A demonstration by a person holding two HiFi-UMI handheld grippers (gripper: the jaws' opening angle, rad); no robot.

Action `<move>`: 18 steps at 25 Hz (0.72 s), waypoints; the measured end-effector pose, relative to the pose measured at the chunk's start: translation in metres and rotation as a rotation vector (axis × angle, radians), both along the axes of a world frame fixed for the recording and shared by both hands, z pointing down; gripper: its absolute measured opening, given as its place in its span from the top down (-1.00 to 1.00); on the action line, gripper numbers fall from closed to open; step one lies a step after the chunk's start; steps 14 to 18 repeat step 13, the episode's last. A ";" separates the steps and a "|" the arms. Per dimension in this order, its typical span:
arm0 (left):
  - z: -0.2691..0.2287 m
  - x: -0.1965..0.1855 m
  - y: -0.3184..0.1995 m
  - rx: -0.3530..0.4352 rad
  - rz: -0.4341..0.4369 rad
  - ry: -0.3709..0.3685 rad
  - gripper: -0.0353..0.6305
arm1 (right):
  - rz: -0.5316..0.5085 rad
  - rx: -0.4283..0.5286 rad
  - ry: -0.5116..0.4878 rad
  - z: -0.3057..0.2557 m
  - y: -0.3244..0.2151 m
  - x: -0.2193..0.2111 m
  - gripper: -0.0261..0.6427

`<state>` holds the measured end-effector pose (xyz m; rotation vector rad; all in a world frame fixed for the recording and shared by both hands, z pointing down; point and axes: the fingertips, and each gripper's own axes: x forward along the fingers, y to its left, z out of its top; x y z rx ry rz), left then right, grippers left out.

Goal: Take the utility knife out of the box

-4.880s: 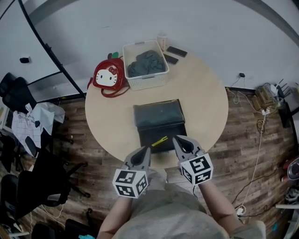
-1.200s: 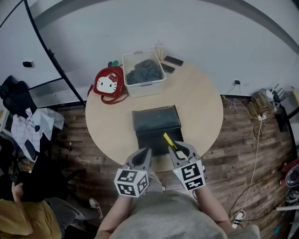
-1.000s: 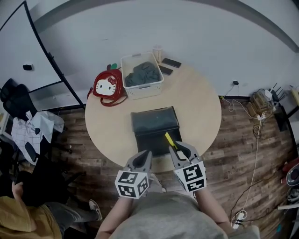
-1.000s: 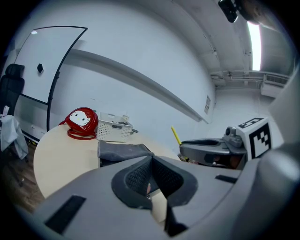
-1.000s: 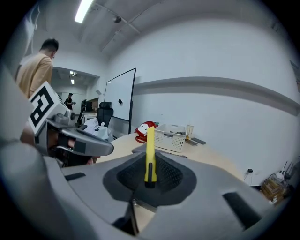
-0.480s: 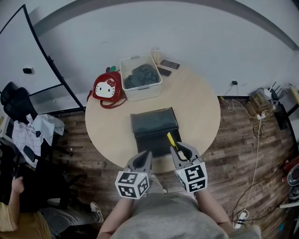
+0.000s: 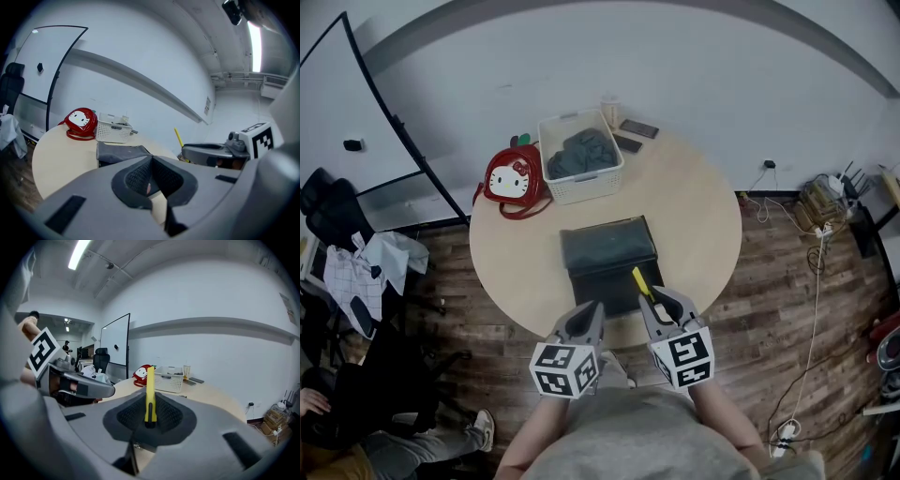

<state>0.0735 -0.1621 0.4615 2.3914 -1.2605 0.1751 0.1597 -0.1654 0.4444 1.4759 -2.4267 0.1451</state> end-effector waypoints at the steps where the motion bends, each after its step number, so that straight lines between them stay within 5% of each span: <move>1: 0.000 0.000 0.000 0.000 0.001 0.001 0.88 | 0.000 0.001 -0.004 -0.001 0.000 0.000 0.77; 18: -0.003 0.003 -0.002 0.004 0.003 0.009 0.88 | -0.002 0.011 -0.018 -0.005 -0.001 -0.001 0.77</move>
